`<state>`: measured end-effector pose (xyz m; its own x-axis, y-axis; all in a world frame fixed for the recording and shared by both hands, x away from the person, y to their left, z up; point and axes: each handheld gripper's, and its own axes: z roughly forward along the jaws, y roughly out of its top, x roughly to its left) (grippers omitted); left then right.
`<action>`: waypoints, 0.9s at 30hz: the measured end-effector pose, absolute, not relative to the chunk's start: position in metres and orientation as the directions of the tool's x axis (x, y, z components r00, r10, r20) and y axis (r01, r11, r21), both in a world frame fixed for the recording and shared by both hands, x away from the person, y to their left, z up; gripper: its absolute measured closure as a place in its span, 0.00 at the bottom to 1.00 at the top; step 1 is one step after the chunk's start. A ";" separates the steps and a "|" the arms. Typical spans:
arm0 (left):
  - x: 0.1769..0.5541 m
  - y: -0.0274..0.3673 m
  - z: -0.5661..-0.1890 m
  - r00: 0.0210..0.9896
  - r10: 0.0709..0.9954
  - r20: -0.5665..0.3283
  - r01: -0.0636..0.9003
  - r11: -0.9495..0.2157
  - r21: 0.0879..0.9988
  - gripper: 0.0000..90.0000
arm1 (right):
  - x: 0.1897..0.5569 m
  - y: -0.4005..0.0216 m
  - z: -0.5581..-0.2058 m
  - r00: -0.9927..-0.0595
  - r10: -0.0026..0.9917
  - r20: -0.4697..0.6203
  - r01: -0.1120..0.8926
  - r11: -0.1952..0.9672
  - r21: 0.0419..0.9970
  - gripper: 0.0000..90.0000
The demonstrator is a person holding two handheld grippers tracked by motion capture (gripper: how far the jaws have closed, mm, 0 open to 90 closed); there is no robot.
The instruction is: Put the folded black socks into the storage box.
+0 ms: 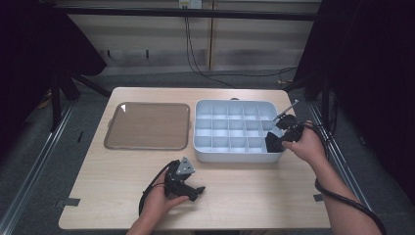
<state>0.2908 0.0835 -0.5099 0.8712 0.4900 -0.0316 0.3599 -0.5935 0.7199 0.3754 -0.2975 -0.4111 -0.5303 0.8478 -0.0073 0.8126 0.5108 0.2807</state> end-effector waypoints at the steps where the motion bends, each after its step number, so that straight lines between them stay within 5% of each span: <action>1: 0.291 0.083 -0.510 0.871 0.490 -0.032 0.360 -0.594 0.720 0.10 | 0.375 -0.297 -0.410 -0.532 0.847 -0.005 0.812 0.511 0.283 0.81; 27: 0.291 0.083 -0.510 0.871 0.490 -0.031 0.360 -0.594 0.720 0.10 | 0.364 -0.283 -0.391 -0.549 0.835 0.043 0.795 0.505 0.337 0.59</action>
